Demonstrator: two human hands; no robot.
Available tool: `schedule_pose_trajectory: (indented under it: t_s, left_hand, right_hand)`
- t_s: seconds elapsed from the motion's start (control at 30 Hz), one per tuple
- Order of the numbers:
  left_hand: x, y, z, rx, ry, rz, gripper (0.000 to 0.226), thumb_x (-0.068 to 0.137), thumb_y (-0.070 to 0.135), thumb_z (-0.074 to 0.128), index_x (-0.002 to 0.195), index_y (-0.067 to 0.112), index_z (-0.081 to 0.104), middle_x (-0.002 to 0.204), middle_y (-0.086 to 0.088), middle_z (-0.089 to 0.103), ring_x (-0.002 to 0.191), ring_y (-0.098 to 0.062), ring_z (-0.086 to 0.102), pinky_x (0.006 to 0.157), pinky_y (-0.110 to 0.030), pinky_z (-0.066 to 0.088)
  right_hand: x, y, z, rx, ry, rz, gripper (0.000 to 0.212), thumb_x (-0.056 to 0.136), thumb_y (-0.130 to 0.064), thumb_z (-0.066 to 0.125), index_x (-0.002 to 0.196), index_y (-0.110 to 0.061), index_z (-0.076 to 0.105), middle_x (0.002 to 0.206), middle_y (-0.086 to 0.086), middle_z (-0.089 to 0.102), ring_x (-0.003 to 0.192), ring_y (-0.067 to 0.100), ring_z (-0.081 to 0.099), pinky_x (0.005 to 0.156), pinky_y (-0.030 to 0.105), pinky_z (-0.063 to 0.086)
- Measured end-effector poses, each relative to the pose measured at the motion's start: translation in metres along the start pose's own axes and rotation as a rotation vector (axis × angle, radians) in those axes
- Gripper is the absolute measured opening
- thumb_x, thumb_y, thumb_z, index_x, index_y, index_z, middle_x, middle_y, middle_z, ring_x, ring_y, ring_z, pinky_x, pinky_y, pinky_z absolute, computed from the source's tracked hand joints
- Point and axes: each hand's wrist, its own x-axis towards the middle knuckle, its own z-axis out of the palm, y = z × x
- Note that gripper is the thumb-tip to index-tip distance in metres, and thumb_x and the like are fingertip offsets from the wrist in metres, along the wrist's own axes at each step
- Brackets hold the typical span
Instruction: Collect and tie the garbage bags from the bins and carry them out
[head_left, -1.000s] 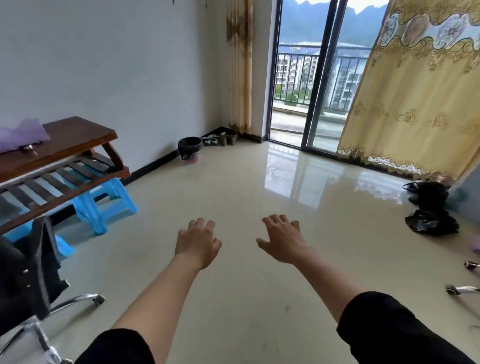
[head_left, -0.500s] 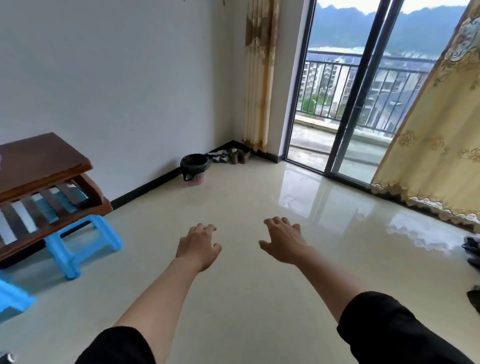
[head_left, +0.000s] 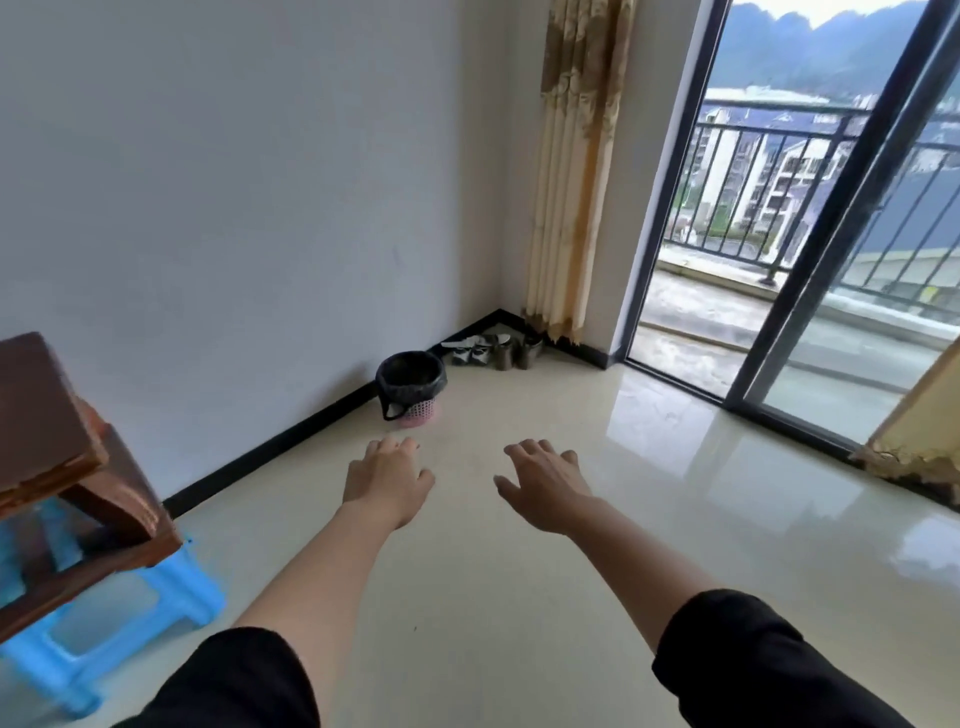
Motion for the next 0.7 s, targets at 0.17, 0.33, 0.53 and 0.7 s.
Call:
schedule_pose_trajectory:
  t_s: [0.17,0.33,0.53,0.7]
  left_hand:
    - [0.135,0.004,-0.003,-0.080,0.034,-0.002,0.043,0.094,0.035,0.039,0.134,0.020,0.047,0.139,-0.003,0.046,0.125,-0.023,0.043,0.096,-0.036,0.039]
    - [0.276,-0.004,0.005,-0.128,0.022,-0.070,0.042,0.095,0.036,0.040,0.134,0.021,0.047,0.140,-0.003,0.044,0.126,-0.022,0.043,0.096,-0.035,0.041]
    - [0.440,-0.009,0.008,-0.210,0.057,-0.182,0.040,0.096,0.036,0.041,0.132,0.022,0.049,0.136,-0.001,0.048,0.125,-0.021,0.043,0.092,-0.035,0.043]
    - [0.541,-0.039,0.016,-0.196,0.037,-0.253,0.038,0.098,0.040,0.039,0.129,0.021,0.051,0.132,0.000,0.050,0.121,-0.020,0.046,0.091,-0.033,0.044]
  right_hand:
    - [0.140,0.029,-0.013,0.043,-0.014,0.050,0.051,0.099,-0.045,0.036,0.138,-0.014,0.043,0.141,0.006,0.047,0.131,0.025,0.039,0.103,0.046,0.031]
    - [0.292,0.059,-0.023,0.033,-0.053,0.011,0.050,0.098,-0.041,0.043,0.139,-0.012,0.042,0.140,0.007,0.047,0.130,0.025,0.039,0.104,0.047,0.032]
    - [0.479,0.094,-0.039,0.012,-0.105,-0.040,0.048,0.096,-0.038,0.045,0.136,-0.011,0.044,0.137,0.008,0.049,0.127,0.026,0.041,0.104,0.047,0.032]
    - [0.607,0.087,-0.031,-0.010,-0.189,-0.125,0.046,0.095,-0.038,0.045,0.133,-0.012,0.046,0.135,0.008,0.049,0.126,0.026,0.041,0.103,0.046,0.031]
